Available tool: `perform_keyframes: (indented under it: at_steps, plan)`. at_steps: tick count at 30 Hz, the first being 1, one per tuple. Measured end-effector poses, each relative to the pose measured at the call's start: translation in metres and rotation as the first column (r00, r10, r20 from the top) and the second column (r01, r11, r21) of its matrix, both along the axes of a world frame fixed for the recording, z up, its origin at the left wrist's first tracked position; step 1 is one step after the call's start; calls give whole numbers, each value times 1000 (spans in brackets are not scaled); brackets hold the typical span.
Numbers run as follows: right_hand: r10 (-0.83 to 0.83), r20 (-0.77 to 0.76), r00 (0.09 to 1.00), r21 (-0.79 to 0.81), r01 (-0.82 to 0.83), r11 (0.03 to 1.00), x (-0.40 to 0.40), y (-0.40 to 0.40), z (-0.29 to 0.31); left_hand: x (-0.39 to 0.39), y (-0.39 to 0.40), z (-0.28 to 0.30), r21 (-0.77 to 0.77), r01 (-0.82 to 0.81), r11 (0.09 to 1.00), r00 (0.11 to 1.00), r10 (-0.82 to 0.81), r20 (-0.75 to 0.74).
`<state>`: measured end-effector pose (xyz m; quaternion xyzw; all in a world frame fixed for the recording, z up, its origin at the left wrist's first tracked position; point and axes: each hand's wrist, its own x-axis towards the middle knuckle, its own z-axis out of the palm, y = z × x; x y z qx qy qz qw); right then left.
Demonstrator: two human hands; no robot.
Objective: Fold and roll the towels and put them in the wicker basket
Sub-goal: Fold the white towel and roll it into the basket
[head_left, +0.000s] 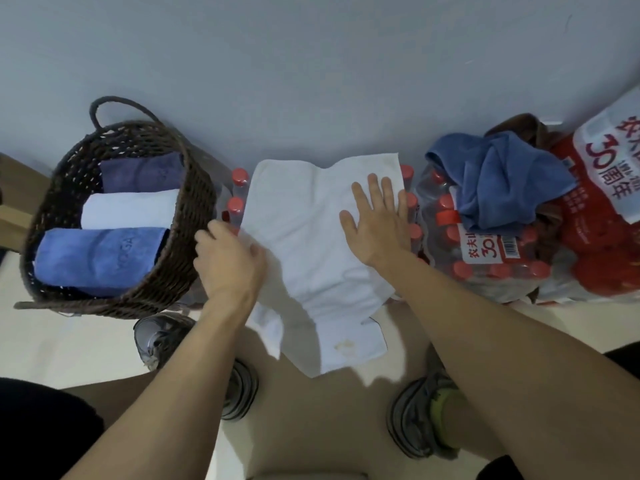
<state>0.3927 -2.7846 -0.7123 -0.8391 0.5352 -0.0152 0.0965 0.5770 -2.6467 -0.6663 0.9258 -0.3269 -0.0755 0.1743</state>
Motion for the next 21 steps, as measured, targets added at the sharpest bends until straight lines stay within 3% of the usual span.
perform_keyframes:
  at_steps: [4,6,8,11,18,21]
  plan:
    - [47,-24,999,-16,-47,999,-1,-6,-2,-16,-37,-4,-204,289,935,957,-286,42]
    - [47,-15,999,-32,-47,998,-2,-5,-2,-9,-57,-12,-176,433,884,900,-436,26]
    - [22,-17,1000,-43,-23,999,-4,-5,-2,2,-70,-25,-50,531,846,846,-532,-10]
    - [-44,-46,998,-65,41,997,-6,-7,-3,19,-74,-46,148,516,844,851,-525,30]
    - [18,-59,998,-27,-20,999,-9,-15,0,23,-80,-47,155,436,887,895,-445,32]
    - [68,113,991,45,-73,996,-20,-17,11,21,-84,-31,117,407,906,913,-406,-31]
